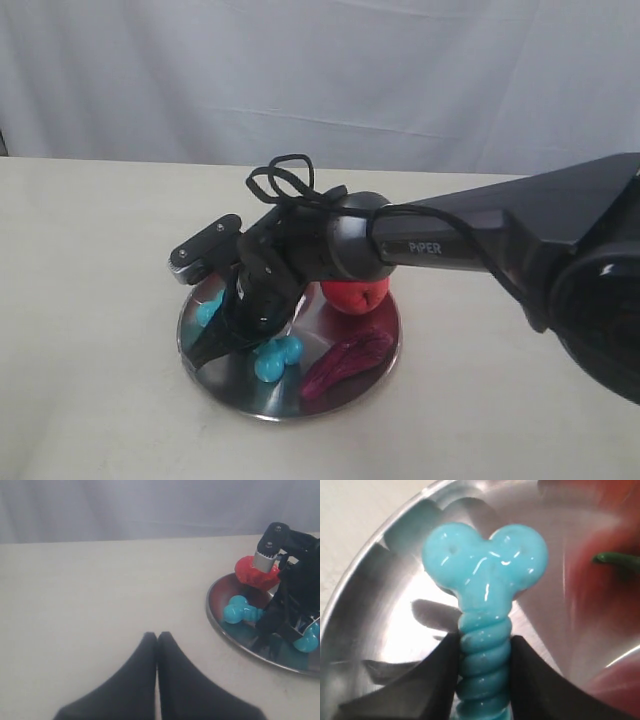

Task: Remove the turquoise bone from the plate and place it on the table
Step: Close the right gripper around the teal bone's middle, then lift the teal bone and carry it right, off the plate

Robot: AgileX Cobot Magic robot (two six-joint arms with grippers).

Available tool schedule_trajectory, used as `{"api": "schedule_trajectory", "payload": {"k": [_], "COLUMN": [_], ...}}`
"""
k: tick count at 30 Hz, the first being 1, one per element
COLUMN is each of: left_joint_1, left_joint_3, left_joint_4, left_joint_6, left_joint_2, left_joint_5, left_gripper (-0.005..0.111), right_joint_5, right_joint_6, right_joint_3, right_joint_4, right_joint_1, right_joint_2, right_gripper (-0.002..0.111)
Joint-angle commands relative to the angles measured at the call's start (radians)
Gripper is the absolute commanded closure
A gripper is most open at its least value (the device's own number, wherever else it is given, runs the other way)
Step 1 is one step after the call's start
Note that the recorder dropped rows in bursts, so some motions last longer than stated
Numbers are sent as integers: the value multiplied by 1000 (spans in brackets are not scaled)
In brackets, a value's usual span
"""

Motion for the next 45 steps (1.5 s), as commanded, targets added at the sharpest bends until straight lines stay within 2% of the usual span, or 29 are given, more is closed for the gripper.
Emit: {"api": "schedule_trajectory", "payload": {"k": [1, 12, 30, 40, 45], "left_joint_1": [-3, -3, -3, -3, -3], "left_joint_3": [3, 3, 3, 3, 3], "left_joint_4": [0, 0, 0, 0, 0], "left_joint_6": [-2, -2, -2, -2, -2], "left_joint_2": [-1, -1, -1, -1, -1], "left_joint_5": [-1, -1, -1, -1, -1], "left_gripper": [107, 107, 107, 107, 107], "right_joint_5": [-4, 29, 117, 386, 408], "right_joint_6": [3, 9, 69, 131, 131], "right_joint_3": [-4, -4, -4, -4, 60], "right_joint_4": [-12, -12, -12, -12, -12], "right_joint_1": [-1, -1, -10, -178, -241], "right_joint_2": [-57, -169, -220, -355, -456], "right_gripper": [109, 109, 109, 109, 109]}}
